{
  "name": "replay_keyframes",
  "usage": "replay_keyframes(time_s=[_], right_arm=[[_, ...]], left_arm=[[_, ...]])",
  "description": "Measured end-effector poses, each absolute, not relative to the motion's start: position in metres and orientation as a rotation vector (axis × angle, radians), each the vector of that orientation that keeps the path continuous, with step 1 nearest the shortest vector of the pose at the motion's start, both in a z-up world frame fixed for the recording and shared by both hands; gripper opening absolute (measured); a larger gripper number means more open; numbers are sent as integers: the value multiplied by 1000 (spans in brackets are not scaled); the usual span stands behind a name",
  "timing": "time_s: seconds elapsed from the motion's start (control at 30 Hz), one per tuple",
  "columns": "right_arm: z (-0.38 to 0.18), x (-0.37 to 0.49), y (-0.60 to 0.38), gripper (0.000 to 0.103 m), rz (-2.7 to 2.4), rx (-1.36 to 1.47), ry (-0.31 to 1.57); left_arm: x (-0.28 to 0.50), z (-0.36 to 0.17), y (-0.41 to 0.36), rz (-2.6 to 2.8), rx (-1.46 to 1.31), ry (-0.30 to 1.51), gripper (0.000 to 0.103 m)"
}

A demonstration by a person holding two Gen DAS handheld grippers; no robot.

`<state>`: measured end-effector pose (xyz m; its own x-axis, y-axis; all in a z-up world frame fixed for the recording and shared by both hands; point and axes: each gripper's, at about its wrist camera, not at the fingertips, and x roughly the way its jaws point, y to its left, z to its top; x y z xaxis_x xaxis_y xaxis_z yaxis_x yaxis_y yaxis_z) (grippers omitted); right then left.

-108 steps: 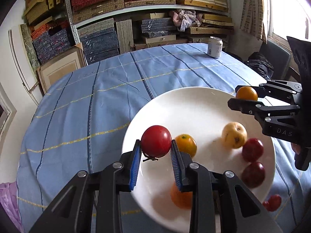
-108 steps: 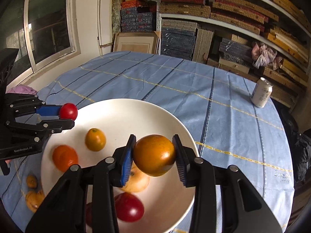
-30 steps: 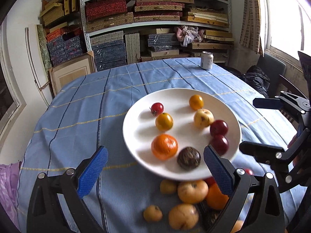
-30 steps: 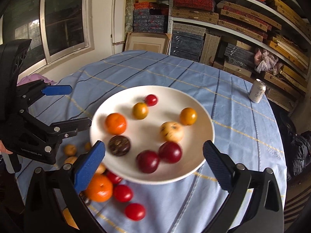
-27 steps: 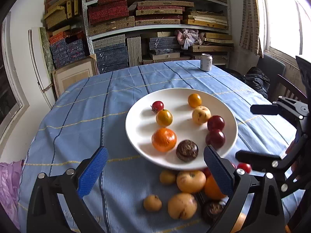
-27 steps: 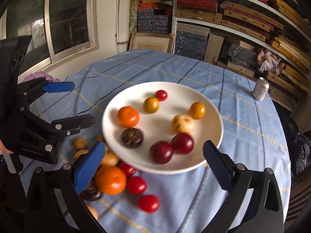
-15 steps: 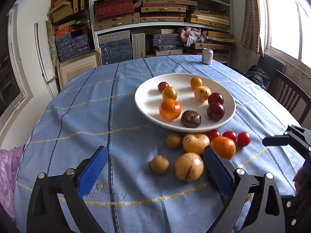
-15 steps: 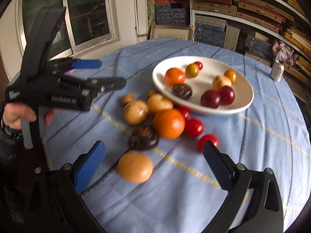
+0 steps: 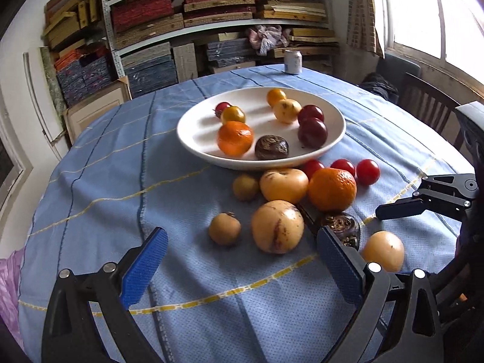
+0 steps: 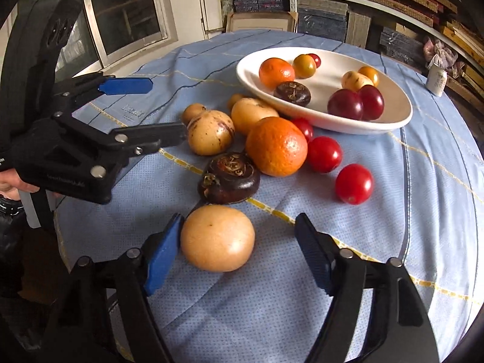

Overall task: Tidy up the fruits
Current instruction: 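Grasp the pale yellow round fruit with the right gripper while the left gripper grasps the speckled pale fruit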

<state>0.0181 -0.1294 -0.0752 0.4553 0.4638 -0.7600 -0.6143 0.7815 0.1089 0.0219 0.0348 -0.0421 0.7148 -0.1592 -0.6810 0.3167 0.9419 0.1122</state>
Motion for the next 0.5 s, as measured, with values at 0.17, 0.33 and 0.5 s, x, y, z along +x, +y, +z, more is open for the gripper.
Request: replay_keyframes(time_s=[0.17,0.33,0.5], right_arm=[[-73,11,-130,45,679,-208,863],[-69,6,-135,45,673,-208,863],[-62,4,-151,45,646,-190,840]], left_arm=[[28,-50,27,-324,203,756,100],[30,-56,14,-353,228,755,100],[36,-56,14,-306,257,753,100]])
